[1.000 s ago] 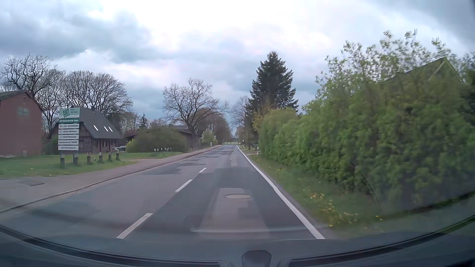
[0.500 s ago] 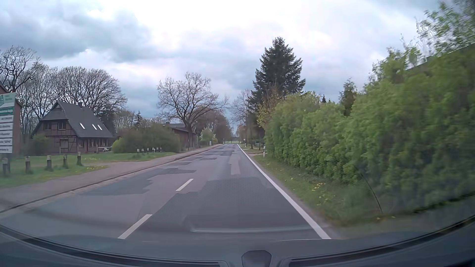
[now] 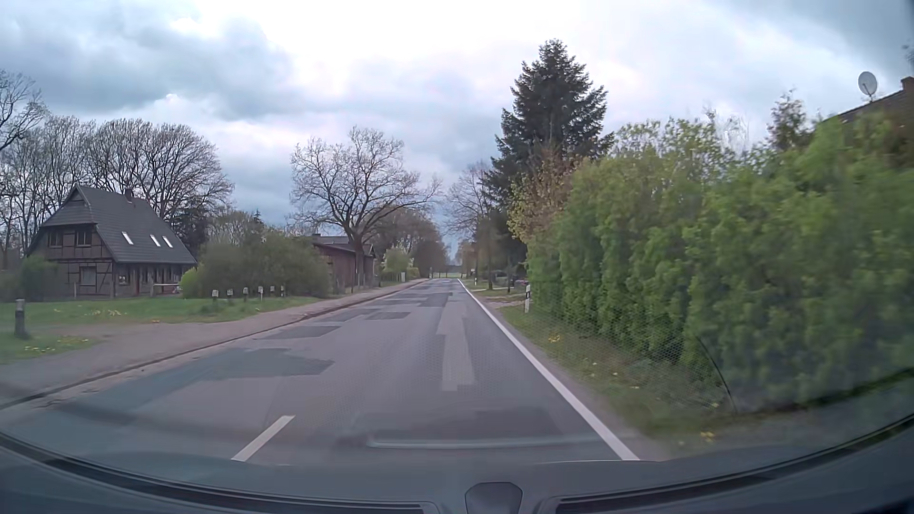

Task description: Follow the waypoints while adhering to traffic rules and regulations

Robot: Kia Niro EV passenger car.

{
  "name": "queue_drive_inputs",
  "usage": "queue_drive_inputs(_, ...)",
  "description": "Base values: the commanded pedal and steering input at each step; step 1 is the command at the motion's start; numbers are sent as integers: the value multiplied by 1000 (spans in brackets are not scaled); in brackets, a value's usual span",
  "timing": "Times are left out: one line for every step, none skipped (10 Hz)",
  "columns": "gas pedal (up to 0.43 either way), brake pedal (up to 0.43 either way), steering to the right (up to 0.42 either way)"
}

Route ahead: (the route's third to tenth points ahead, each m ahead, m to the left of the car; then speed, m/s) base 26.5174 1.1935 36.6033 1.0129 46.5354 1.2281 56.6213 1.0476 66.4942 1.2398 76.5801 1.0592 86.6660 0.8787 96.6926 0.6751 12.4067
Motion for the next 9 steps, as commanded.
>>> queue_drive_inputs(59,0,-3)
queue_drive_inputs(59,0,-3)
queue_drive_inputs(59,0,-2)
queue_drive_inputs(59,0,-2)
queue_drive_inputs(59,0,-2)
queue_drive_inputs(59,0,-1)
queue_drive_inputs(59,0,0)
queue_drive_inputs(59,0,0)
queue_drive_inputs(59,0,0)
